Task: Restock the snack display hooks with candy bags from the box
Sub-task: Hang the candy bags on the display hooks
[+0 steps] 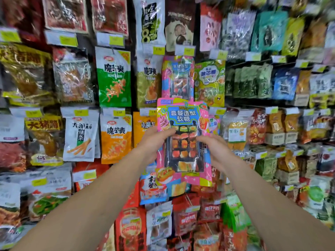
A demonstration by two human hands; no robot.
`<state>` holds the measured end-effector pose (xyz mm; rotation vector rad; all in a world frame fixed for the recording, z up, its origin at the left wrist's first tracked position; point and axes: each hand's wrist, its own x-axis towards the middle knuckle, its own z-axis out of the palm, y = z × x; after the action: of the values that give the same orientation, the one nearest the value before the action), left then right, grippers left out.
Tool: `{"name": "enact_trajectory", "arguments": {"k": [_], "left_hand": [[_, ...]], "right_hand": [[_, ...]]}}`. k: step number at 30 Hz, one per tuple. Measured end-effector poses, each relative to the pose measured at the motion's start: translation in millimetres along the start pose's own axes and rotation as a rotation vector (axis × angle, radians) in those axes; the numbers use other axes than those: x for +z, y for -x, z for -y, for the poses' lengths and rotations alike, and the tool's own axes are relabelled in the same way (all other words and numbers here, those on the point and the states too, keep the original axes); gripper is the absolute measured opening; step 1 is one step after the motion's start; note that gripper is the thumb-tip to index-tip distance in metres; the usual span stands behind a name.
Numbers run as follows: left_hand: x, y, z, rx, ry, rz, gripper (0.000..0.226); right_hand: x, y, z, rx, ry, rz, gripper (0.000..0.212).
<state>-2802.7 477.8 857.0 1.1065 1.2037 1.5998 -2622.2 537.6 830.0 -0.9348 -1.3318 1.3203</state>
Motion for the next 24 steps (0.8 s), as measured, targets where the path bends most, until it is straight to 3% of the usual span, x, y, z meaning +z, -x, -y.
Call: {"name": "enact_trajectory", "arguments": {"k": [2,4,5,8,9,12,24], "left_hand": [[-1,-25,-8,0.052,-0.022,0.025,0.017],[-1,-44,-15,0.123,-0.044,0.043,0.011],[-1,-58,-20,0.155,-0.049,0.033,0.011],[-4,-86,-29,0.24,-0.091,0.017,0.012],[-4,-96,-32,0.255,-0.113,0.002,0.012],[-7,-121,-43,0.282,-0.124,-0.038,0.011],[24,-216,-75,0.349,-0.195,-0.195,0.016]], "right_hand": [[1,-25,1,0.0,0.011,-0.01,0.107],[3,-44,2,-0.042,0.042,-0.039,0.111],[4,-57,8,-0.056,0.072,-0.053,0.1],[9,-77,34,-0.187,0.234,-0.088,0.027],[8,-91,41,-0.241,0.263,-0.101,0.022],[7,-125,68,-0.365,0.393,-0.158,0.036],[12,-242,166,-0.912,0.993,-0.192,0.054]]}}
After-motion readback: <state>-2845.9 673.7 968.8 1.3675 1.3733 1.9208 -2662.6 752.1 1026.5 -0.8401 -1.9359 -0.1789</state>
